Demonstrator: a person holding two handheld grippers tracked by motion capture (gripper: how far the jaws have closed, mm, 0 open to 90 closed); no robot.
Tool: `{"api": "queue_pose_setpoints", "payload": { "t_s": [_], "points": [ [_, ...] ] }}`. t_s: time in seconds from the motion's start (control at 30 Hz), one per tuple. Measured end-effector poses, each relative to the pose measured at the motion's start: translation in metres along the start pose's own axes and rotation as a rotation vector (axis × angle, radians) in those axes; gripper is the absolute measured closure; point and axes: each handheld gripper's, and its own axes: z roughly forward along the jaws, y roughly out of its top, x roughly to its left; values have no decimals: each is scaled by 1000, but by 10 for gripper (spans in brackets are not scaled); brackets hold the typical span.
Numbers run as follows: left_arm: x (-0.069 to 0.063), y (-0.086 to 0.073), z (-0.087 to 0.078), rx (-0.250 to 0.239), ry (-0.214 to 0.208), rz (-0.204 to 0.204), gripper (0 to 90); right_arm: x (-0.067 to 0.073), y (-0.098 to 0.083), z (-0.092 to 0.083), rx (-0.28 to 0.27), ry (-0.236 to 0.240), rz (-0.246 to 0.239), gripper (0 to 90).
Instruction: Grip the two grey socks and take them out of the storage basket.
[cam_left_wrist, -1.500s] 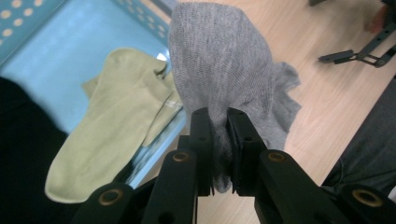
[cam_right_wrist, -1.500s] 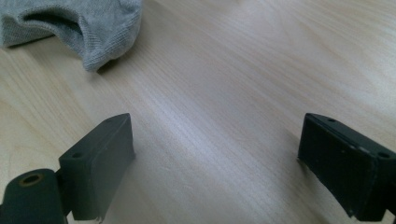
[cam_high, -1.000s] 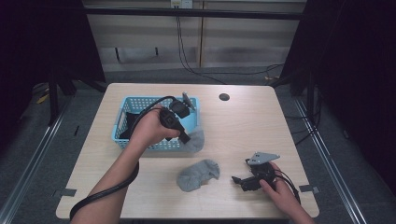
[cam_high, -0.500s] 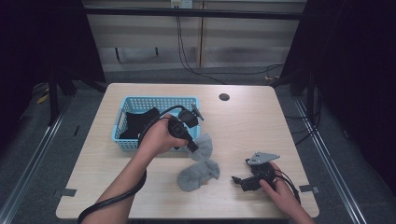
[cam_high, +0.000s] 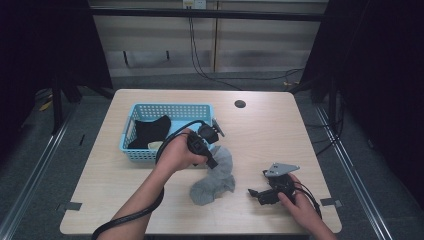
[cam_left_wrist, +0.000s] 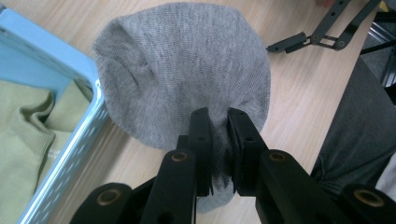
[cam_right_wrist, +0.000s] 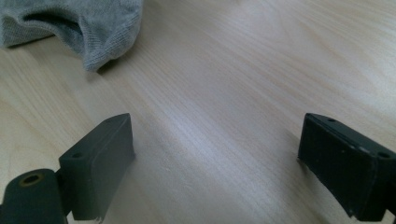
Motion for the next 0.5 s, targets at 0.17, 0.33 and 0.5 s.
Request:
{"api": "queue_pose_setpoints", "payload": {
  "t_s": [0.17,0.33,0.5],
  "points": [
    [-2,1,12,9,-3,-4,805,0,0,0,1,1,1,99],
    [-3,3,23,22,1,1,805,0,0,0,-1,-1,-3,99],
    [-2,3,31,24,2,5,790,0,0,0,0,0,0,100]
  ]
}}
